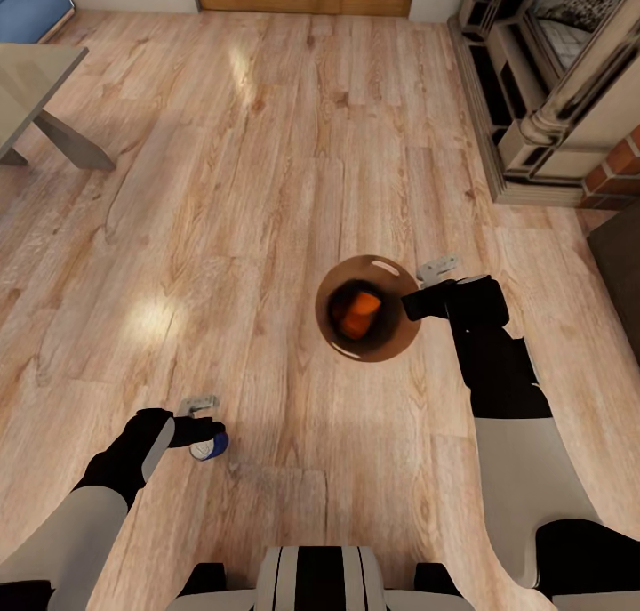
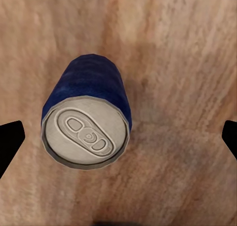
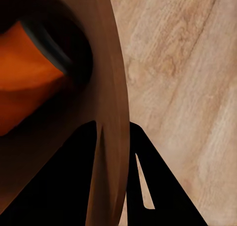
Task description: Put the three can of soda from the living room inside the tash can in the kitchen.
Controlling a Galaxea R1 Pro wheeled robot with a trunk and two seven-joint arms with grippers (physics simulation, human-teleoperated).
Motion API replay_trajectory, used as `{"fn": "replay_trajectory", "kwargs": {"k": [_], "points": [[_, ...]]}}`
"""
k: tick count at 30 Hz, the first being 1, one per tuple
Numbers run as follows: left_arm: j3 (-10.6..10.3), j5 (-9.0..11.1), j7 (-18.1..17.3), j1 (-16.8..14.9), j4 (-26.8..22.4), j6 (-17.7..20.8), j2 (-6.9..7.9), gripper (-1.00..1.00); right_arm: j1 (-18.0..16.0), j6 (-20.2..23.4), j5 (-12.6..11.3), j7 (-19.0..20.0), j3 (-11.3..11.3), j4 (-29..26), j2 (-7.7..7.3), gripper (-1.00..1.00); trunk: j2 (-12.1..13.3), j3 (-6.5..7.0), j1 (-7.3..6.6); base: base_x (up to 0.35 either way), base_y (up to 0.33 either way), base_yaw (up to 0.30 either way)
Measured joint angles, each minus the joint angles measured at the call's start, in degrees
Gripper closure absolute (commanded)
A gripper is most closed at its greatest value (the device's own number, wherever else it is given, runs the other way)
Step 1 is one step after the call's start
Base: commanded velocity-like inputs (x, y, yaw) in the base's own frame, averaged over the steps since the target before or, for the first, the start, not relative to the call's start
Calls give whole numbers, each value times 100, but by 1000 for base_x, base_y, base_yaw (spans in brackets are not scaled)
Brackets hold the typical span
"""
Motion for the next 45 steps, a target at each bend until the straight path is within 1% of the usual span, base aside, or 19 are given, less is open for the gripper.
{"fn": "replay_trajectory", "kwargs": {"k": [8,15,17,19,20,21,22,23,24,26,27,28,29,31,32,36,40,44,45], "points": [[0,0,0,0,0,-1,8,-100,0,1,-9,10,13,7,17,100,0,0,0,0,0,0],[13,0,1,4,0,-2,6,-100,0,3,-55,25,1,26,-18,100,0,0,0,0,0,0],[9,0,2,2,0,-1,3,-100,2,-5,-28,64,0,26,-39,100,0,0,0,0,0,0],[5,1,4,1,-1,-1,2,-100,8,-10,15,269,-7,15,-88,100,0,0,0,0,0,0],[3,1,7,1,-3,-1,2,-100,10,22,-67,590,-7,10,-266,100,0,0,0,0,0,0],[2,0,7,0,-4,-1,1,-100,11,23,-131,703,-3,28,-356,100,0,0,0,0,0,0],[2,1,10,3,-6,-1,1,-100,7,23,-173,898,-1,6,-523,100,0,0,0,0,0,0],[1,1,11,3,-8,-1,0,-100,4,21,-91,989,-4,1,-612,100,0,0,0,0,0,0],[1,1,14,2,-9,-1,1,-100,-2,14,-12,1141,-7,-1,-759,100,0,0,0,0,0,0],[1,1,14,2,-7,-1,1,-100,-10,-76,173,1256,-11,-3,-920,100,0,0,0,0,0,0],[1,1,14,3,-6,0,1,-100,-16,-49,128,1416,-9,-3,-1068,100,0,0,0,0,0,0],[1,1,13,2,-4,0,1,-100,-17,-37,97,1506,-8,-3,-1143,100,0,0,0,0,0,0],[1,1,12,2,-3,0,1,-100,-29,-17,40,1691,-7,-4,-1264,100,0,0,0,0,0,0],[0,0,11,1,-1,-2,0,-100,-67,-2,-23,1847,-4,-6,-1370,100,0,0,0,0,0,0],[3,0,10,0,-1,-1,0,-100,-124,16,-53,1952,2,-1,-1461,100,0,0,0,0,0,0],[14,0,10,0,0,-2,4,-100,-381,-78,98,2090,27,27,-1656,100,0,1,0,0,0,0],[29,0,9,0,1,-3,7,-100,-535,0,148,2177,50,40,-1693,100,-39,-17,21,0,0,0],[34,0,9,2,-1,-1,9,-100,-617,-29,624,2507,55,51,-1707,100,-199,-90,110,0,0,0],[36,0,9,1,0,-1,9,-100,-627,-29,700,2576,53,53,-1707,100,-239,-107,132,0,0,0]]}}
